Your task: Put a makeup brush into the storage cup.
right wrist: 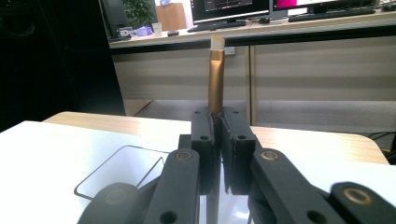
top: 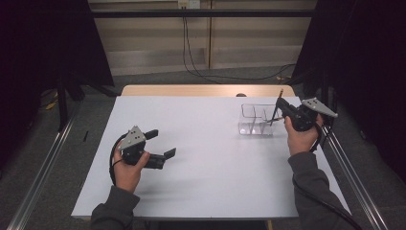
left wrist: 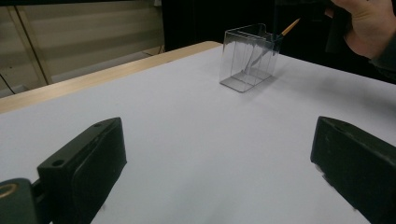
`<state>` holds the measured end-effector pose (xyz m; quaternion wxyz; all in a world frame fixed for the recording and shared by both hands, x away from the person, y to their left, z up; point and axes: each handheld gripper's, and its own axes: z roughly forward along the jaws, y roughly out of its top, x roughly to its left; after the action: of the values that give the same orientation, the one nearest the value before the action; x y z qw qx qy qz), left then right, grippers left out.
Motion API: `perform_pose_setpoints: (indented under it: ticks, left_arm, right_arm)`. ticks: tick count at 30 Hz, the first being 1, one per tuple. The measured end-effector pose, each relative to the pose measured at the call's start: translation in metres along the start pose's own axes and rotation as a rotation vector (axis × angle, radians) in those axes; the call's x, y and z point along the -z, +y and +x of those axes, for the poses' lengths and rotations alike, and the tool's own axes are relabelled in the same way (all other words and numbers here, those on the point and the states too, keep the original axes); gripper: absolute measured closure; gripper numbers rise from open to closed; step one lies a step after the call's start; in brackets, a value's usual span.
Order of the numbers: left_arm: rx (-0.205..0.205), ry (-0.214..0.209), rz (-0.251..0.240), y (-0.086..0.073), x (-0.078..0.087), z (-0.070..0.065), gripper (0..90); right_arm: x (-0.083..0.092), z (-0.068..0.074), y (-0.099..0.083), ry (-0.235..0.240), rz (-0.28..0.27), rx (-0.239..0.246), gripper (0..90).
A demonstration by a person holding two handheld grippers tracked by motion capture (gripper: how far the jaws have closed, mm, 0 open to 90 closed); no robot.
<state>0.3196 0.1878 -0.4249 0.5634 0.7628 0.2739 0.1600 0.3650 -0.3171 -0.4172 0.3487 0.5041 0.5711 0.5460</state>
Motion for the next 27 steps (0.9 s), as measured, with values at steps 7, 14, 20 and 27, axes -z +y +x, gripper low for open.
perform_pose_setpoints:
  ticks: [7, 14, 20, 27]
  left_arm:
    - [-0.002, 0.001, 0.000, 0.0001, 0.0000, 0.0001, 3.0]
    - [-0.001, 0.001, 0.002, -0.0004, 0.0007, 0.0009, 3.0]
    - [-0.002, 0.000, -0.001, -0.0001, 0.0002, 0.0004, 3.0]
    - [-0.002, -0.001, 0.000, -0.0004, 0.0003, 0.0006, 3.0]
  right_arm:
    - [-0.0006, 0.0016, -0.0025, 0.004, 0.004, 0.002, 85.1]
    - [-0.0001, 0.0006, -0.0045, 0.000, 0.011, 0.007, 85.1]
    - [-0.0001, 0.0005, -0.0069, -0.003, 0.019, 0.017, 85.1]
    - [0.0003, 0.0014, -0.0084, -0.005, 0.022, 0.022, 85.1]
